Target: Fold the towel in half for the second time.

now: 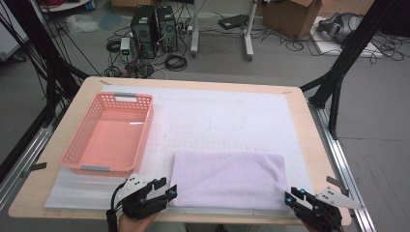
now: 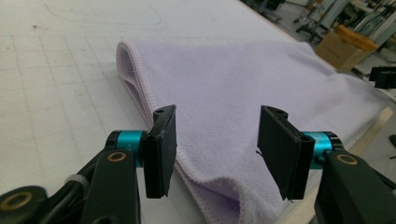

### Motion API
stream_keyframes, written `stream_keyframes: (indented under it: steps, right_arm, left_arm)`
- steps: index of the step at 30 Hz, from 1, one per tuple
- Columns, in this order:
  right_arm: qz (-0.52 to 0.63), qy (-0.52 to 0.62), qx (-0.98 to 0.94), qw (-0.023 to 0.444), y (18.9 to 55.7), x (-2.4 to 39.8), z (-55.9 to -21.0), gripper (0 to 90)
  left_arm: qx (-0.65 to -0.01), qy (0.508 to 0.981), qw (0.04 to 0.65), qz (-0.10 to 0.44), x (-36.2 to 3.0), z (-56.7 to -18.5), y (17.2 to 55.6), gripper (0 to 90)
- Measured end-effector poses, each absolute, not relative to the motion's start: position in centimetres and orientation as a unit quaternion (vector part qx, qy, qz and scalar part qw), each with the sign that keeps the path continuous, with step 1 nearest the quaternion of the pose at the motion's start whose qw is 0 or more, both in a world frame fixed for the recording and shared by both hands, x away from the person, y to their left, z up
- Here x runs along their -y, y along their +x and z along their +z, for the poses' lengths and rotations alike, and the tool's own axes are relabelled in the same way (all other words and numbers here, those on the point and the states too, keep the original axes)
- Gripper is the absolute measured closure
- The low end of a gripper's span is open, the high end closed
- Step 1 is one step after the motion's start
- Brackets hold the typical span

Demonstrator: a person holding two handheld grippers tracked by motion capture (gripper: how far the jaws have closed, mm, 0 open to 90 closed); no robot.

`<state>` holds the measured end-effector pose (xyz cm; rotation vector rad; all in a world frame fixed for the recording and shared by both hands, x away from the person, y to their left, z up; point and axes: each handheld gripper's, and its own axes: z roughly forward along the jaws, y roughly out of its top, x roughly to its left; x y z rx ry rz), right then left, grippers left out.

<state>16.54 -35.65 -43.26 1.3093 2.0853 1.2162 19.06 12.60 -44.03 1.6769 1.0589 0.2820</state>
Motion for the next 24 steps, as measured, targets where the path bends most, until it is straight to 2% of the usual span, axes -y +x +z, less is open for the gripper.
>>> stream_keyframes:
  steps: [4,8,12,19,24]
  right_arm:
    - [0.352,0.459,-0.788,0.213,16.9,35.1,-44.3,64.6]
    - [0.385,0.472,-0.767,0.202,16.5,36.3,-43.2,62.0]
    - [0.413,0.480,-0.745,0.211,17.0,37.1,-42.6,61.5]
    - [0.416,0.487,-0.738,0.213,18.8,36.8,-42.9,61.5]
    - [0.415,0.489,-0.737,0.215,20.2,36.6,-42.9,61.5]
  left_arm:
    - [-0.445,0.708,0.534,0.124,-12.7,-44.1,19.2,47.6]
    - [-0.449,0.704,0.535,0.126,-12.9,-43.9,19.9,47.6]
    - [-0.445,0.708,0.533,0.129,-12.5,-43.7,21.0,47.5]
    - [-0.447,0.720,0.514,0.132,-11.8,-43.4,24.8,49.4]
    - [-0.459,0.738,0.474,0.139,-10.8,-43.7,28.4,49.1]
